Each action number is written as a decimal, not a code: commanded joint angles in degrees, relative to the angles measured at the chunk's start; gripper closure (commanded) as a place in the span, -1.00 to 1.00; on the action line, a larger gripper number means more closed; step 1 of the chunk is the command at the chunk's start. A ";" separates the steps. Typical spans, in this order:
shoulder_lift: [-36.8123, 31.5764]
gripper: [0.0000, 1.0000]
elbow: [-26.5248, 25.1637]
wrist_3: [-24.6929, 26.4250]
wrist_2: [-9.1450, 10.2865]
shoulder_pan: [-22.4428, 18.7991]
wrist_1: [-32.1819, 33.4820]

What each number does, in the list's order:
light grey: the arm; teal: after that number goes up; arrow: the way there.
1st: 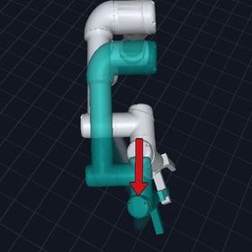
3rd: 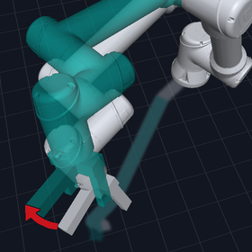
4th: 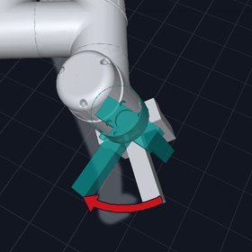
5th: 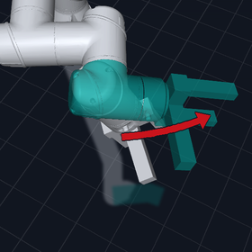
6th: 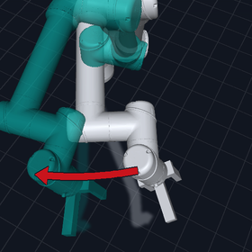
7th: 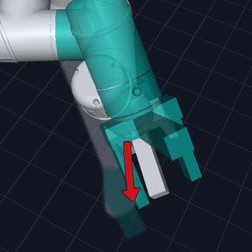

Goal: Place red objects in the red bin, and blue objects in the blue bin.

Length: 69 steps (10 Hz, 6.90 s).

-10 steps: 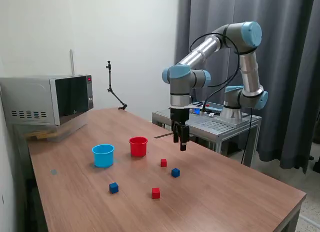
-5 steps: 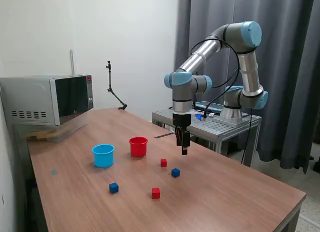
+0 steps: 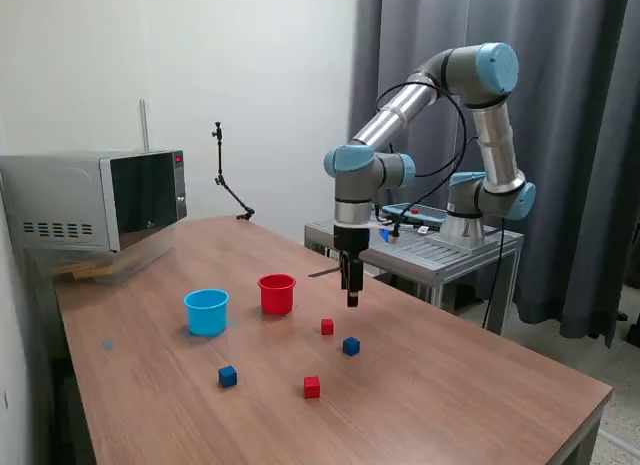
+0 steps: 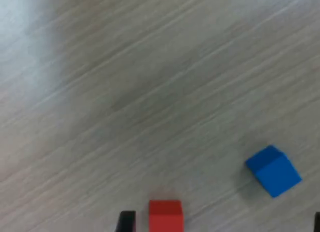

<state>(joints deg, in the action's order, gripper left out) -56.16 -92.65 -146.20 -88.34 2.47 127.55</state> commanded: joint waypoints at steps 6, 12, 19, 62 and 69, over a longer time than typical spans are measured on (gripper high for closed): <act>5.35 -1.00 0.54 0.30 -1.22 2.28 3.31; 7.82 -1.00 0.72 -3.71 -1.22 3.34 3.93; 7.91 -1.00 0.98 -9.10 -1.14 3.51 5.95; 1.93 1.00 8.19 -13.76 1.33 17.57 -5.39; 2.81 1.00 8.10 -13.67 1.24 17.49 -5.39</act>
<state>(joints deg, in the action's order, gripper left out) -53.41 -84.55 -159.92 -87.10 20.03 122.19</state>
